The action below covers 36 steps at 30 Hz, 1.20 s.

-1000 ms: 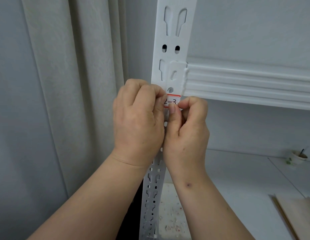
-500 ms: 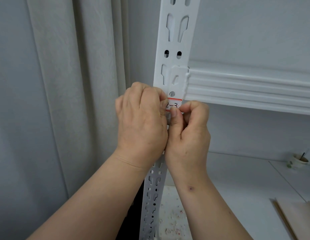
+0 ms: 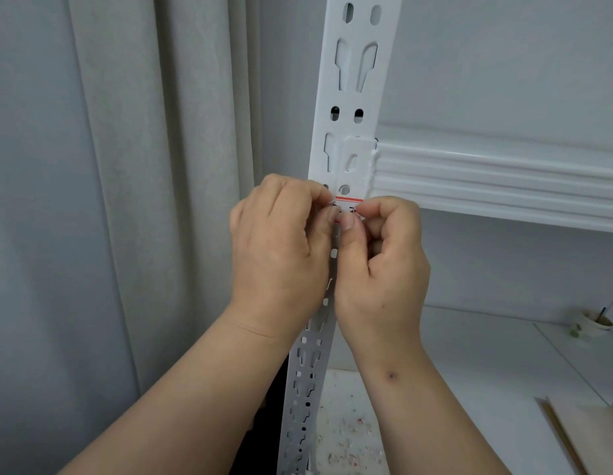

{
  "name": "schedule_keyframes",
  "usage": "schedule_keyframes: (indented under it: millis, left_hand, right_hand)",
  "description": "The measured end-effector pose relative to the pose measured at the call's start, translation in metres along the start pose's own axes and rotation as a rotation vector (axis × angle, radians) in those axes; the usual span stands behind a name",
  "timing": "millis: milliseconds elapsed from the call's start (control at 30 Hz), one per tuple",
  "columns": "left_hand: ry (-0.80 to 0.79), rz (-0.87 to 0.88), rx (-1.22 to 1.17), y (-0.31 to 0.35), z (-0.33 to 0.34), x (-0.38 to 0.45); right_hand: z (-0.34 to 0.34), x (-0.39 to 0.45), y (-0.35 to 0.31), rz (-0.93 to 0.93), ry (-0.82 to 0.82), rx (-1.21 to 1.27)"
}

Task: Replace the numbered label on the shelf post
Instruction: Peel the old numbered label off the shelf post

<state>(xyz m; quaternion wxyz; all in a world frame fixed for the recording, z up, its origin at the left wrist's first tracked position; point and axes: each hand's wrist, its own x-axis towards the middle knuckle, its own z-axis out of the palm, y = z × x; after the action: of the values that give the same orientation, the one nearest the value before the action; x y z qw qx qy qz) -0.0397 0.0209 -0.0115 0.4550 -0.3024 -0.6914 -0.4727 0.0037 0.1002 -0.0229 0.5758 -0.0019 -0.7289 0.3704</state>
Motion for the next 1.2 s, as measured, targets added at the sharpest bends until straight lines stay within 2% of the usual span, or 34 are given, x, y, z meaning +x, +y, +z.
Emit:
schedule_keyframes:
  millis: [367,900,1000,1200]
  left_hand:
    - [-0.073,-0.021,0.099,-0.001,0.0,0.0]
    - [-0.037,-0.022,-0.022,0.003,-0.009,-0.013]
    - [-0.042,-0.099,-0.008,0.006,-0.012,-0.012]
    - [-0.087,-0.344,-0.127,0.015,-0.015,-0.01]
  right_hand:
    - [-0.001,0.0,-0.001,0.007,-0.025,-0.041]
    - [-0.003,-0.004,-0.002,0.093,-0.036,0.017]
    - [-0.004,-0.006,-0.001,0.107,-0.039,0.034]
    - [-0.007,-0.008,-0.001,0.121,-0.043,0.039]
